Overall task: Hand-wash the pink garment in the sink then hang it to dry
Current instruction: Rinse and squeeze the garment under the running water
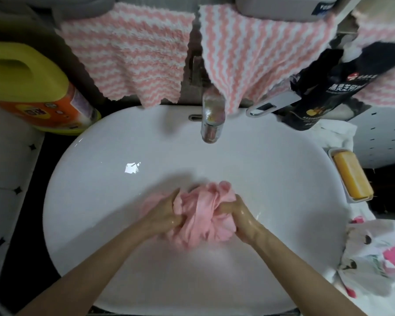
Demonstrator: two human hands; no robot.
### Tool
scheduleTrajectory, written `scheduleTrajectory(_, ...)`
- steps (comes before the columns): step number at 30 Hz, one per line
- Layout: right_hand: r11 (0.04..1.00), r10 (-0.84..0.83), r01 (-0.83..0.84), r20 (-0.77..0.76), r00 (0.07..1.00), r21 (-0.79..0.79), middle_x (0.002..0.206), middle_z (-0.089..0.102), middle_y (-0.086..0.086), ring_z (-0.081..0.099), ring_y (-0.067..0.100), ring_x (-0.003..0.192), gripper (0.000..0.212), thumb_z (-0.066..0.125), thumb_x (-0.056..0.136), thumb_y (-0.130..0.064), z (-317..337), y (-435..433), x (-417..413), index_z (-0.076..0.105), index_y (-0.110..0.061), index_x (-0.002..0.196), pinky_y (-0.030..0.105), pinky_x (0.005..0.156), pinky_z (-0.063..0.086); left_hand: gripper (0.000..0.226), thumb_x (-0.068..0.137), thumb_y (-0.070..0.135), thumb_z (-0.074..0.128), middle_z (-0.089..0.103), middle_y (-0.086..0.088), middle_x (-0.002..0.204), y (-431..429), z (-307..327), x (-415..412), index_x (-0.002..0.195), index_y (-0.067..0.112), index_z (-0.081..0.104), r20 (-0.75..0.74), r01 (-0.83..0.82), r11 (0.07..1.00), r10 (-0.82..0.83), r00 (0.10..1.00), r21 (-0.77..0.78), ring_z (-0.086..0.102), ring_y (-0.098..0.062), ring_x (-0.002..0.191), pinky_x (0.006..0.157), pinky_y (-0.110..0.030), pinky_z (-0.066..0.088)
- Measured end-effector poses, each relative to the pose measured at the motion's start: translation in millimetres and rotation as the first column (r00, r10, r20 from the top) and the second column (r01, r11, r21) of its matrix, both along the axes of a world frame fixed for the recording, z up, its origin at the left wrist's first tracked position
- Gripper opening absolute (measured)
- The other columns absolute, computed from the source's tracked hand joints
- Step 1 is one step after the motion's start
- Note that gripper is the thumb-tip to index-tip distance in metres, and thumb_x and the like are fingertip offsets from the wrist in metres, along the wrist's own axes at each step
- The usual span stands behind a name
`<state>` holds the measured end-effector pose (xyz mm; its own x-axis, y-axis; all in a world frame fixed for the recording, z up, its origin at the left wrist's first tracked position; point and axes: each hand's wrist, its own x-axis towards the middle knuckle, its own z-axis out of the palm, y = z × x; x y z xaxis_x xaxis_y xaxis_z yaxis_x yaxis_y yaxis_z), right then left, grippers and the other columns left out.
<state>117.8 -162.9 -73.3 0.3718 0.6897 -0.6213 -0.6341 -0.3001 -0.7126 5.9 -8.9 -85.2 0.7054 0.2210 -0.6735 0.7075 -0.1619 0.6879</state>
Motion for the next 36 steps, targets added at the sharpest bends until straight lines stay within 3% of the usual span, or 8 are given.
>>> scheduleTrajectory(3,0.971,-0.229,0.237,-0.240,0.943,0.008,0.058,0.064,0.006,0.060,0.014,0.045,0.007,0.055,0.078,-0.006,7.6,-7.0,10.1,0.062,-0.004,0.079,0.018,0.039,0.044,0.024,0.068,0.025,0.067,0.060,-0.003,0.087,6.9,14.7,11.2,0.089,0.020,0.056,-0.001,-0.326,0.881,0.347,0.938,-0.343,0.058,-0.022,0.084,0.067,-0.025,0.052)
scheduleTrajectory(6,0.966,-0.247,0.242,-0.050,0.968,-0.087,0.079,0.072,0.007,0.070,0.020,0.069,0.012,0.056,0.087,-0.007,-5.0,-14.2,21.7,0.065,-0.005,0.096,0.024,0.055,0.052,0.014,0.086,0.035,0.063,0.065,-0.001,0.094,13.9,6.3,21.8,0.093,0.024,0.058,0.008,-0.470,0.863,0.480,0.877,-0.186,0.062,-0.017,0.089,0.066,-0.022,0.050)
scheduleTrajectory(10,0.869,0.380,-0.084,0.548,0.745,-0.488,0.116,0.060,-0.007,0.058,0.018,0.111,0.049,0.078,0.068,-0.033,-19.7,-27.4,32.6,0.061,-0.027,0.114,0.032,0.095,0.047,0.100,0.066,0.069,0.061,0.024,-0.002,0.151,26.6,-29.1,9.8,0.147,0.031,0.016,0.040,0.028,0.798,-0.065,0.997,0.602,0.026,-0.023,0.138,0.108,-0.043,0.029)
scheduleTrajectory(14,0.875,0.447,-0.212,0.561,0.697,-0.435,0.132,0.048,-0.018,0.046,0.007,0.119,0.099,0.081,0.064,-0.053,-10.7,-25.7,28.2,0.024,-0.041,0.144,0.027,0.098,0.038,0.113,0.048,0.090,0.039,0.011,-0.002,0.158,8.9,-60.5,-11.3,0.145,0.041,0.010,-0.024,0.353,0.534,-0.527,0.849,0.768,0.004,-0.028,0.145,0.105,-0.069,0.020)
scheduleTrajectory(19,0.744,0.667,-0.135,0.739,0.090,-0.655,0.160,0.014,0.001,0.016,0.038,0.144,0.073,0.017,0.081,-0.081,-57.1,-3.8,1.1,0.024,-0.047,0.145,0.064,0.112,0.011,0.108,0.053,0.089,0.044,0.023,-0.007,0.155,-7.1,-75.1,-15.4,0.144,0.034,0.027,0.003,0.313,0.525,-0.515,0.857,0.791,0.024,-0.032,0.139,0.101,-0.063,0.031)
scheduleTrajectory(25,0.799,0.600,0.054,0.800,-0.004,-0.599,0.112,0.062,0.009,0.059,0.034,0.080,0.060,0.045,0.075,-0.057,-90.8,17.2,-19.7,0.049,-0.020,0.121,0.041,0.073,0.045,0.077,0.067,0.062,0.058,0.055,-0.008,0.125,-14.7,-84.4,-4.4,0.128,0.017,0.051,0.190,0.074,0.608,-0.358,0.914,0.790,0.051,-0.028,0.106,0.088,-0.044,0.043)
scheduleTrajectory(33,0.728,0.667,0.155,0.742,0.060,-0.667,0.085,0.065,0.004,0.063,0.026,0.070,0.038,0.040,0.080,-0.038,-97.3,44.4,-6.5,0.061,-0.015,0.101,0.033,0.065,0.050,0.033,0.074,0.023,0.052,0.064,-0.008,0.093,-11.7,-76.3,26.9,0.105,0.014,0.056,0.268,-0.026,0.650,-0.277,0.923,0.760,0.059,-0.026,0.088,0.081,-0.031,0.041)
scheduleTrajectory(36,0.651,0.722,0.118,0.660,0.206,-0.750,0.090,0.066,0.005,0.063,0.026,0.078,0.023,0.036,0.098,-0.026,-85.4,61.5,7.1,0.056,-0.017,0.107,0.032,0.068,0.047,0.033,0.087,0.024,0.055,0.062,-0.010,0.111,-3.0,-62.4,41.9,0.116,0.009,0.057,-0.016,0.186,0.618,-0.270,0.963,0.763,0.058,-0.027,0.104,0.086,-0.032,0.042)
